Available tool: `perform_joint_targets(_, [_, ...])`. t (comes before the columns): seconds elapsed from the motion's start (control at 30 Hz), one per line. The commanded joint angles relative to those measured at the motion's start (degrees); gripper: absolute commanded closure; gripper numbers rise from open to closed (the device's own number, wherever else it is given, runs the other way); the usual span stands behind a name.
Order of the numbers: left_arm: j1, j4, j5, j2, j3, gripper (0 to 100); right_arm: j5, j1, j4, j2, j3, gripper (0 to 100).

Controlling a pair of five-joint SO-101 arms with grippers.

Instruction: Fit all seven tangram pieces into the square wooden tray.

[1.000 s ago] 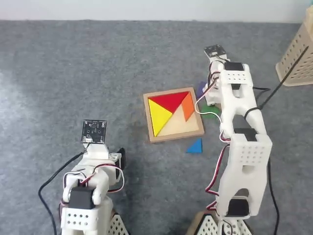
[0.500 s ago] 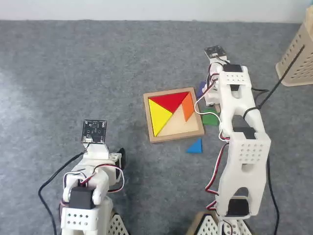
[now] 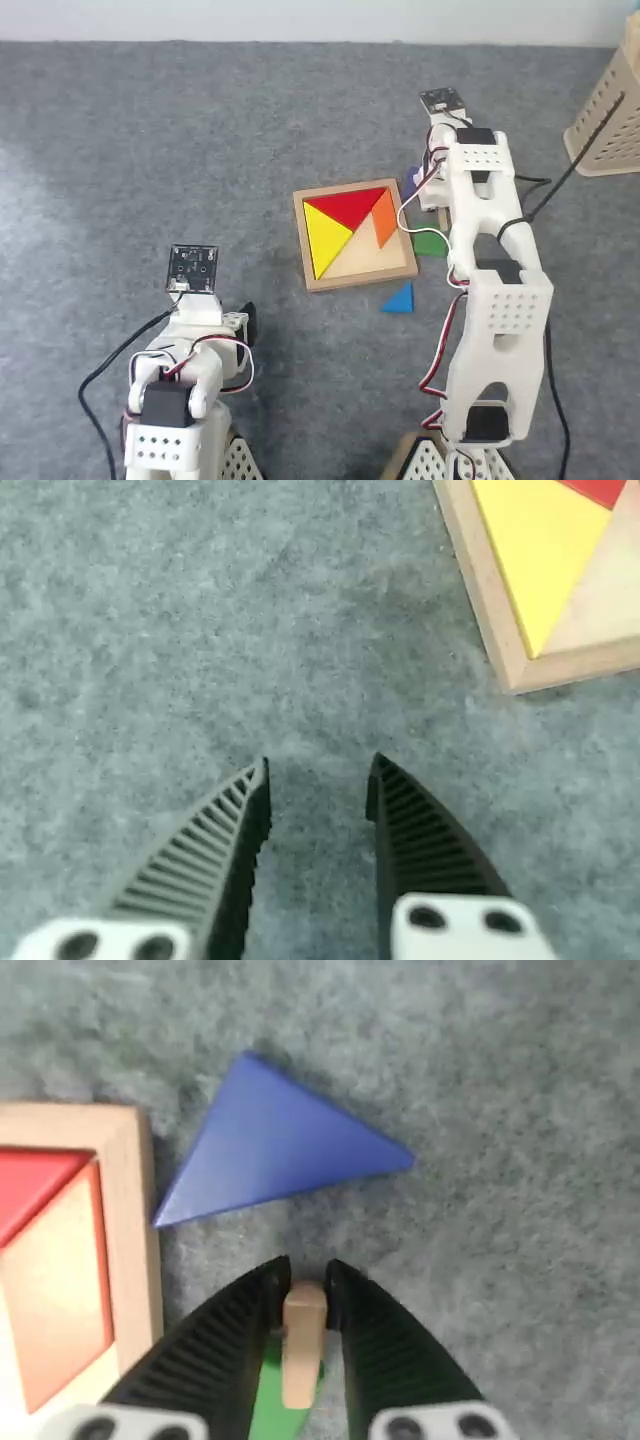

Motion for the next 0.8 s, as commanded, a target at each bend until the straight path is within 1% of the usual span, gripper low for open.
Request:
perform_joint_targets(0.0, [-0.2,-0.4,0.4,-1.1,-0.1,85,-1.0,0.3,2.4,-1.9,-2.9,99.2])
perform_joint_targets(0.17, [-0.2,-0.4,0.4,-1.1,-0.1,85,-1.1,1.0,8.3,-6.0,-4.1,99.1])
perform_joint_targets(0.23, [-0.2,-0.4,0.4,-1.1,-0.1,85,-1.1,0.0,11.0,-9.3,-4.0,99.1])
perform_joint_targets(0.33, [-0.2,-0.4,0.4,-1.1,-0.1,85,-1.1,-5.1,15.5,-13.1,-4.0,99.1])
perform_joint_targets(0.43, [-0.2,-0.4,0.4,-1.1,-0.1,85,-1.1,-13.1,18.1,-15.2,-4.0,99.1])
perform_joint_targets(0.57, [-0.2,-0.4,0.4,-1.1,-0.1,85,-3.3,-21.3,16.0,-13.5,-3.7,99.1])
perform_joint_targets(0.77, [-0.2,-0.4,0.4,-1.1,-0.1,85,-4.0,-25.0,10.2,-8.7,-3.6,99.1])
